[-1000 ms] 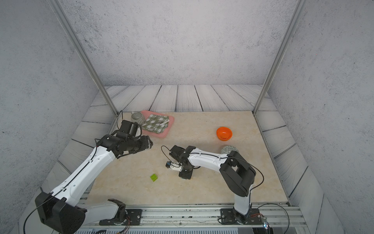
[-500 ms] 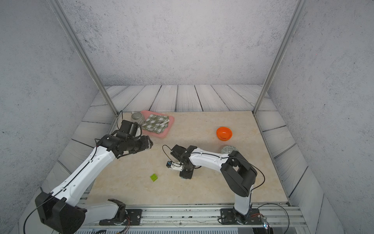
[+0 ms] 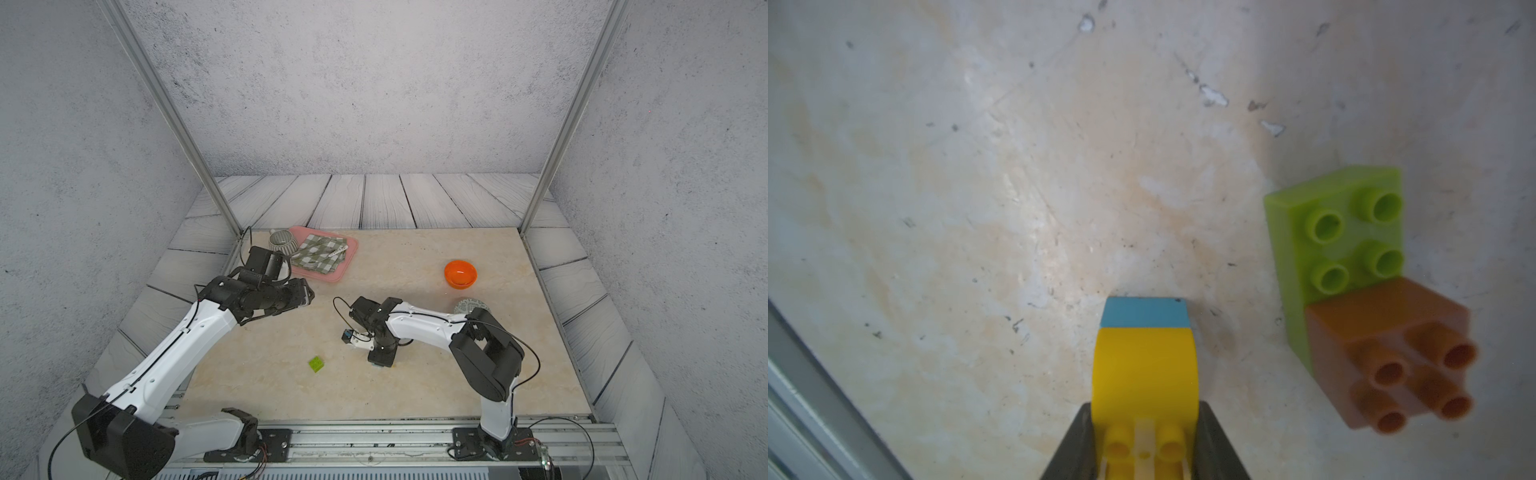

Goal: Assemble the letter s with lego
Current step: Assemble the lego brick with the lego brick.

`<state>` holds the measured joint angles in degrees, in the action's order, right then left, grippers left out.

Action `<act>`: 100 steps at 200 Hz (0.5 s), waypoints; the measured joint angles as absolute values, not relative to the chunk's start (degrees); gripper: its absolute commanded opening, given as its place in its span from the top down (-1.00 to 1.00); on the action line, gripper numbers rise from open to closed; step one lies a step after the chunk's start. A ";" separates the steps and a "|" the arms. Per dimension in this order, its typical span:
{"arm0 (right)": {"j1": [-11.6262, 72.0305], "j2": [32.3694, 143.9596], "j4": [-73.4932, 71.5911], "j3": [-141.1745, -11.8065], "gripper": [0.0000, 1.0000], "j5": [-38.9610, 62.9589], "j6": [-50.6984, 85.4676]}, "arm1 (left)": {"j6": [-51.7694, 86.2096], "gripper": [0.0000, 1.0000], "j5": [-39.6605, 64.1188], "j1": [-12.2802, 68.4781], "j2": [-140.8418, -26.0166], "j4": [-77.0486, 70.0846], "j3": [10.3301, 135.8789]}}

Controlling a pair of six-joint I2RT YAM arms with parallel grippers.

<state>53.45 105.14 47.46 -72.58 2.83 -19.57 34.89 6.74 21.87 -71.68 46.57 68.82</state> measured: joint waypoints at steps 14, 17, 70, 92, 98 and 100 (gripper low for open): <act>53.47 105.23 47.57 -72.64 1.00 2.61 -18.76 | 34.87 -0.27 6.72 21.87 -71.40 46.57 68.82; 53.47 105.23 47.55 -72.64 1.00 2.59 -18.55 | 34.87 -0.27 6.72 21.87 -71.35 46.57 68.82; 53.67 106.02 48.34 -73.63 1.00 2.33 -17.93 | 34.72 -0.27 6.72 21.61 -71.11 46.72 68.84; 53.67 107.53 50.52 -75.61 1.00 2.37 -18.33 | 34.70 -0.27 6.72 21.50 -71.07 47.00 68.84; 53.67 107.90 51.09 -76.12 1.00 2.39 -18.35 | 34.70 -0.27 6.70 21.50 -71.02 47.11 68.84; 53.67 107.98 51.27 -76.27 1.00 2.39 -18.33 | 34.70 -0.27 6.72 21.50 -70.98 47.13 68.84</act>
<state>53.67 107.98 51.27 -76.27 2.39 -18.33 34.70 6.72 21.50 -70.98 47.13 68.84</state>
